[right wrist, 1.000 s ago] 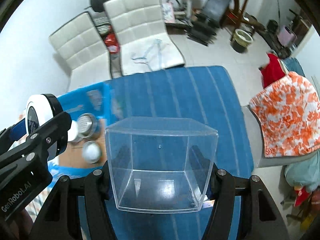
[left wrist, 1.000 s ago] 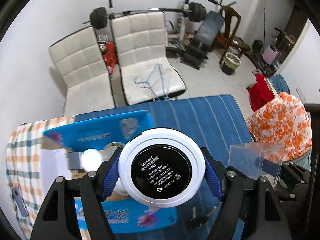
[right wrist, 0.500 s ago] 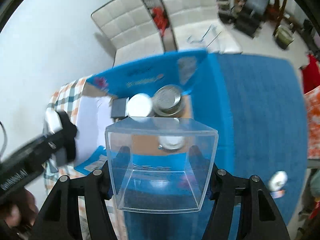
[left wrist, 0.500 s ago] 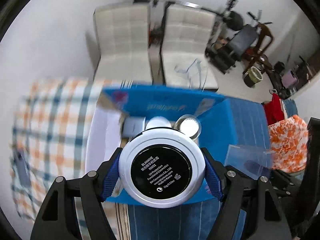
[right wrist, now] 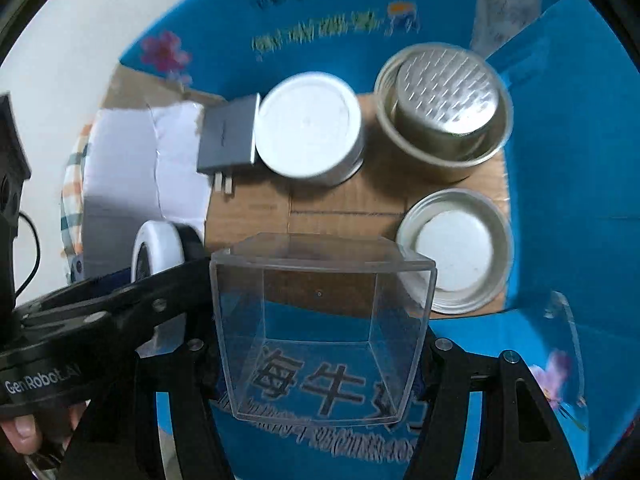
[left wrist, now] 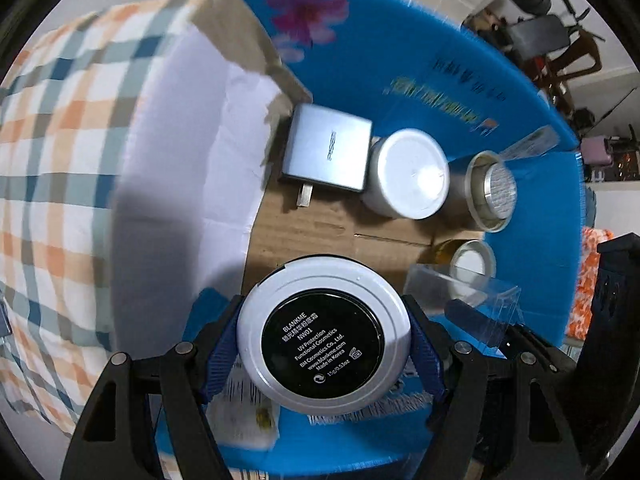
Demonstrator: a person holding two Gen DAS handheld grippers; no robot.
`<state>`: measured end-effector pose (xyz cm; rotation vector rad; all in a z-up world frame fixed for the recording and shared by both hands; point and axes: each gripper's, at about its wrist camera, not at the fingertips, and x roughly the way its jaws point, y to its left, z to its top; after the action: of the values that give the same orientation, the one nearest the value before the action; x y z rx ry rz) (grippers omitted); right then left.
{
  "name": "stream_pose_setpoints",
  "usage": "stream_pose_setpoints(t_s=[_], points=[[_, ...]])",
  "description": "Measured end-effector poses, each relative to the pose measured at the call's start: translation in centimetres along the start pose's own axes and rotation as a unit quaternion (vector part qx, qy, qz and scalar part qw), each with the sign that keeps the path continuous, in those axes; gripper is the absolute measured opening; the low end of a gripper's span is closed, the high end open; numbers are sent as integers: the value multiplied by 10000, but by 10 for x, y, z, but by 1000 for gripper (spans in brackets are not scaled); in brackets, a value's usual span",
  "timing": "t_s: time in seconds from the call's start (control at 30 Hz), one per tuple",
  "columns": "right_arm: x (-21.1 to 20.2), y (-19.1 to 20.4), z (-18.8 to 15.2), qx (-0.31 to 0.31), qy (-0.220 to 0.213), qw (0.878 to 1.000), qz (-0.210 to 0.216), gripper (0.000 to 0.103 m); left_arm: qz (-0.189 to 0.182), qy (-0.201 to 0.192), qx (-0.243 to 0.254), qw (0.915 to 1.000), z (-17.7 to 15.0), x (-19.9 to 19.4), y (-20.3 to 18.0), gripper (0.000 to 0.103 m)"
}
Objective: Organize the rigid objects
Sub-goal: 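Carry the puck and clear cube box over the blue box with both tools, then lower the puck and cube box into the blue box and open both tools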
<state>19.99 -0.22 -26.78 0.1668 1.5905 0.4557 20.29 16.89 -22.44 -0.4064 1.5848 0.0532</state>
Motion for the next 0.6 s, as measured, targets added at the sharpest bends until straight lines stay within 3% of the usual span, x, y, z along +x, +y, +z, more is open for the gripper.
stream_pose_setpoints(t_s=[0.43,0.6], points=[[29,-11,14,126,302,9985,-442,67,79,717,45,9974,14,47,-10,74],[35,-22,18,239,529,9974,-416,77,79,871,-20,9962,9,53,-10,74]])
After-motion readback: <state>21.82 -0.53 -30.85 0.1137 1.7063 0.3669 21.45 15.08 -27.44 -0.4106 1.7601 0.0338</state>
